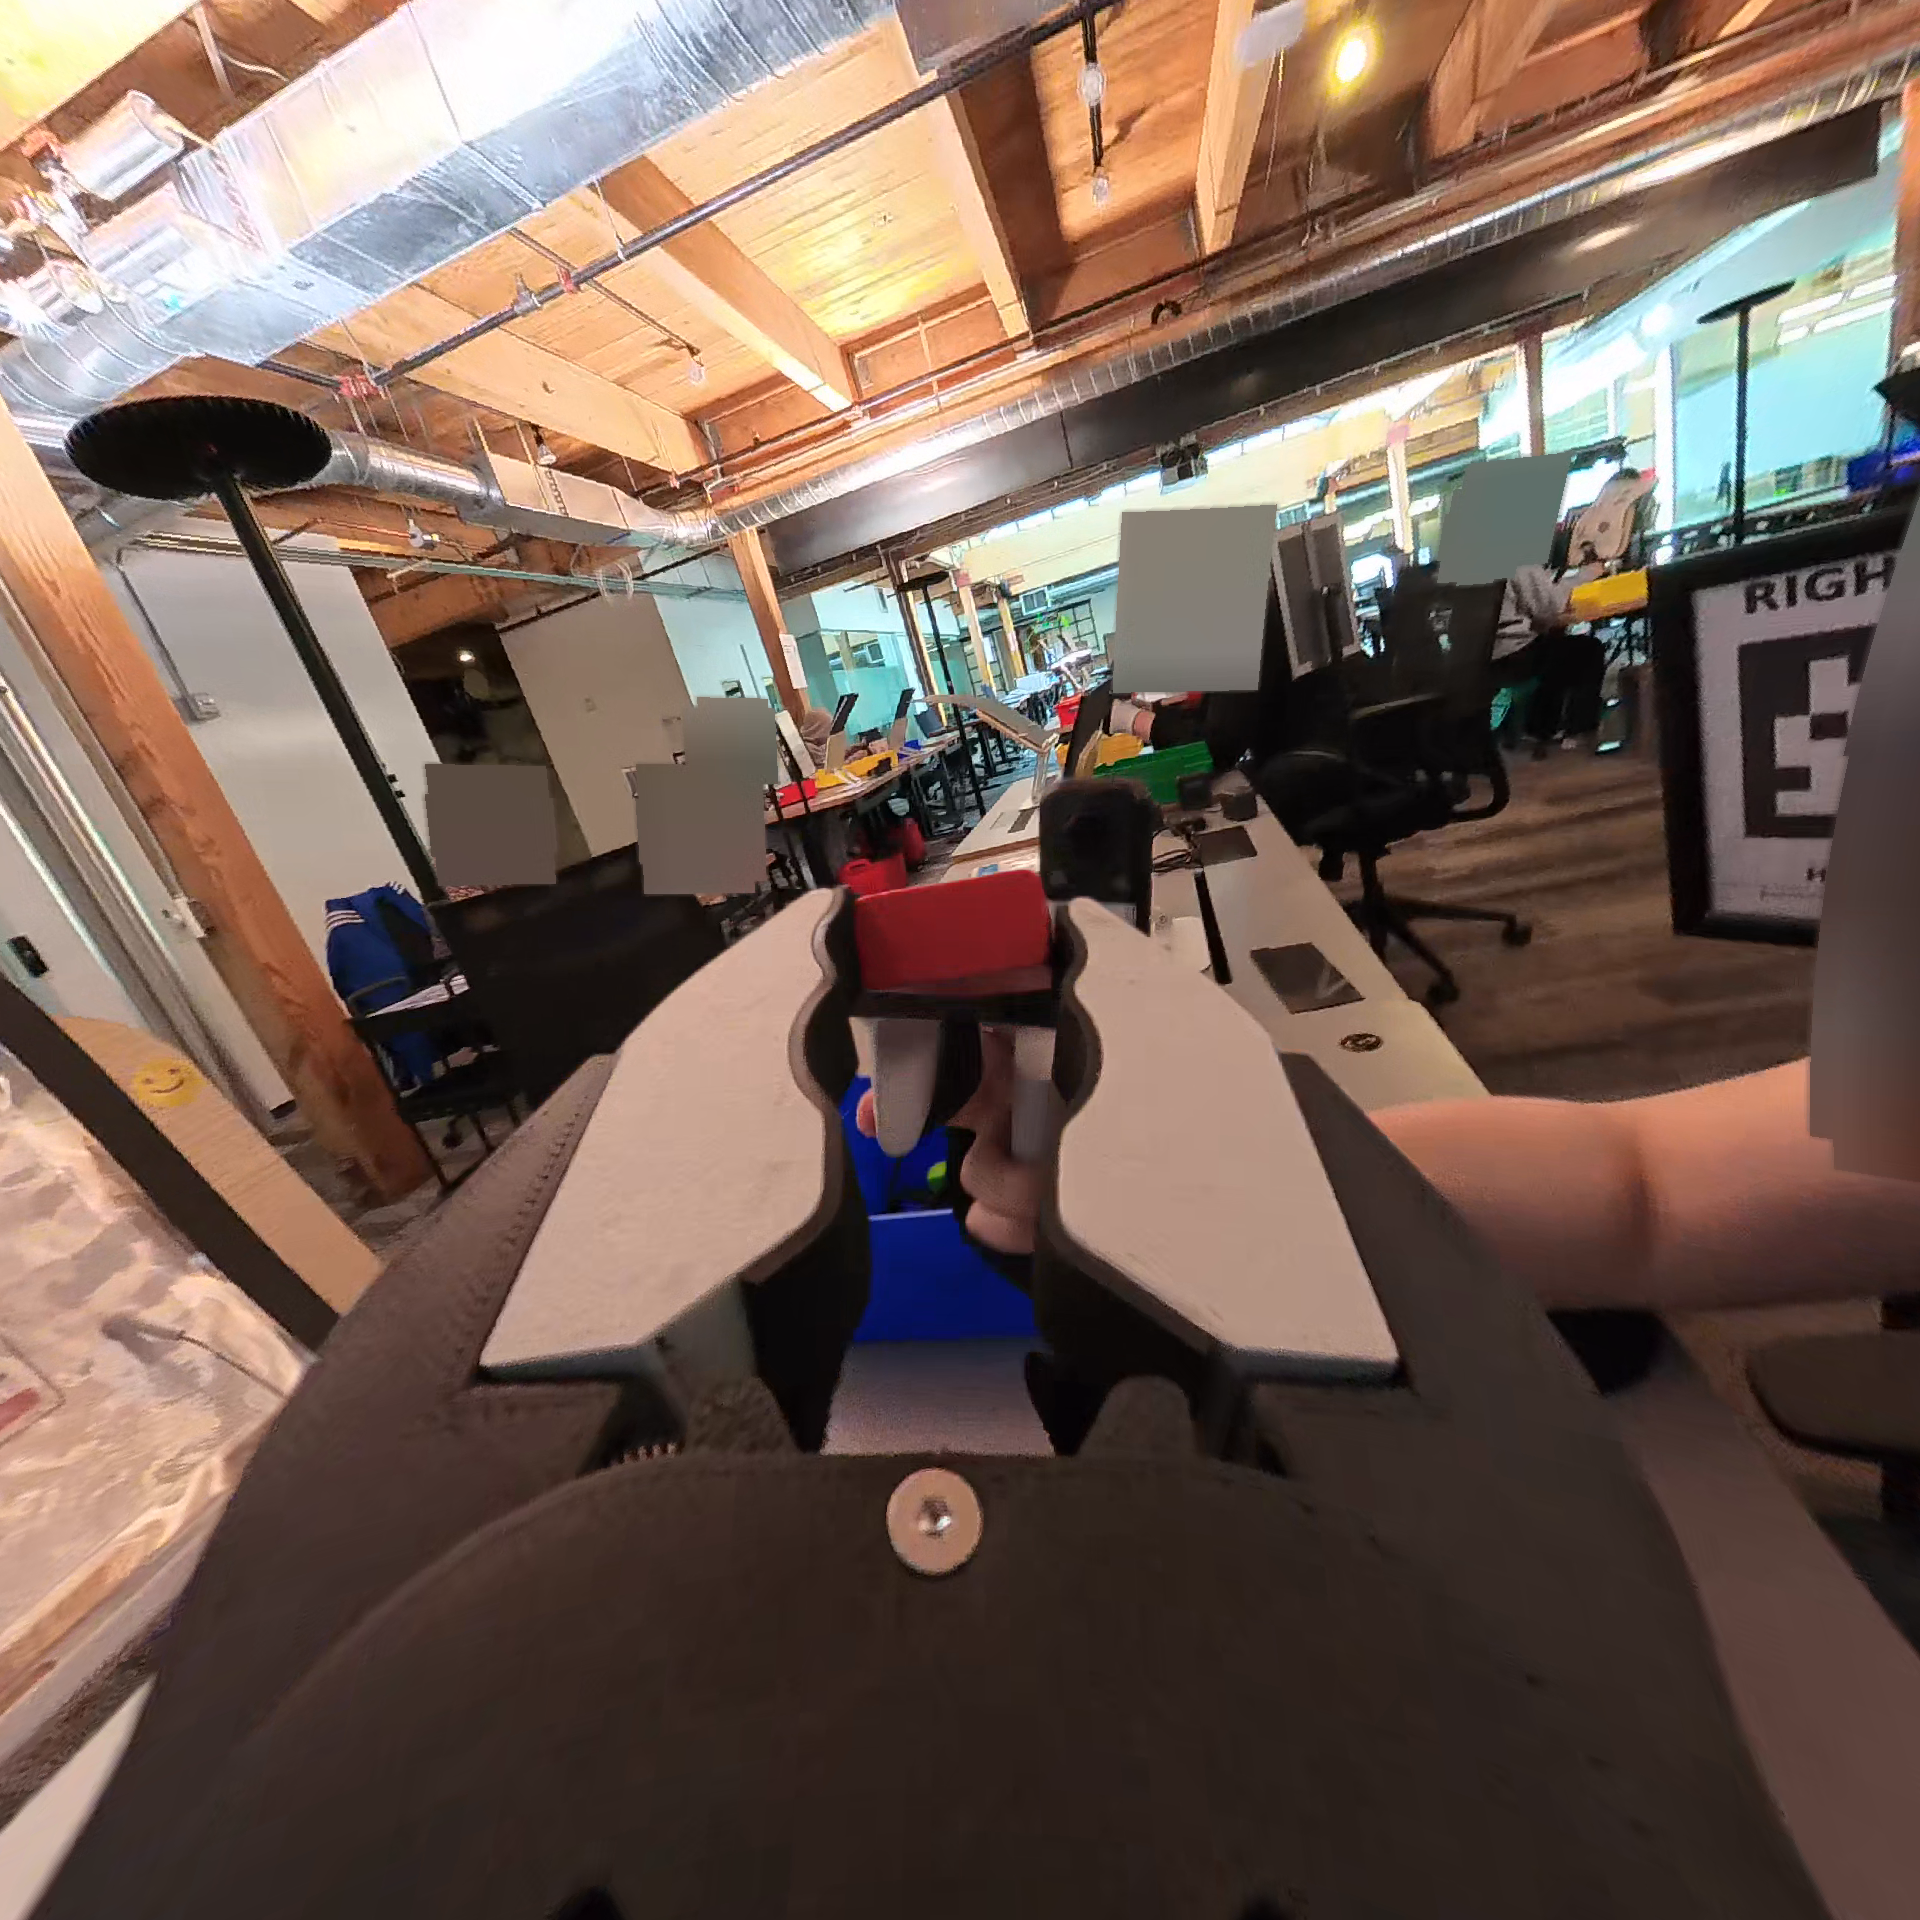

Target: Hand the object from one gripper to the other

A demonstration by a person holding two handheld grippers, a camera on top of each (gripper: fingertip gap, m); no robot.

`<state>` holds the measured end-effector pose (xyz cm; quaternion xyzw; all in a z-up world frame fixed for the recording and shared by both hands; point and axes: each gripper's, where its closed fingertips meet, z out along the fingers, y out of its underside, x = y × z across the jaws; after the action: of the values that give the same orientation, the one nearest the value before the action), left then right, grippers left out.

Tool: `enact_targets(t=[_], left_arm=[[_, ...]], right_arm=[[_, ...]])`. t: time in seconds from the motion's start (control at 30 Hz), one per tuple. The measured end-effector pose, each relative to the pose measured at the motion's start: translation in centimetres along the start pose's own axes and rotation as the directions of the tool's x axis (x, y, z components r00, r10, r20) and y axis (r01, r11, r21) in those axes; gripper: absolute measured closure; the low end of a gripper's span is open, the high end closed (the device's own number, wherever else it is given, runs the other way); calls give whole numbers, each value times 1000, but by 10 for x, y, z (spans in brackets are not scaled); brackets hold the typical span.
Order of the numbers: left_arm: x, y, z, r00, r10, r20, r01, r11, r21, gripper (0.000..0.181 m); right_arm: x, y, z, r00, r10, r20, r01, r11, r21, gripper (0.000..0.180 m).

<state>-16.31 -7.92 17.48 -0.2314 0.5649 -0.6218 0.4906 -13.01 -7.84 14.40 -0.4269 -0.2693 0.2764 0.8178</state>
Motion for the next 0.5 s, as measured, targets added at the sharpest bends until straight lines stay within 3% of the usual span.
enact_targets(t=[0.2,0.5], left_arm=[[4,0,6,1000,-10,0,10,1000,27,147],[0,-3,5,999,-9,39,7,999,46,147]], right_arm=[[-5,-21,3,971,228,66,-236,956,172,145],[0,-17,2,953,293,77,-300,949,95,135]])
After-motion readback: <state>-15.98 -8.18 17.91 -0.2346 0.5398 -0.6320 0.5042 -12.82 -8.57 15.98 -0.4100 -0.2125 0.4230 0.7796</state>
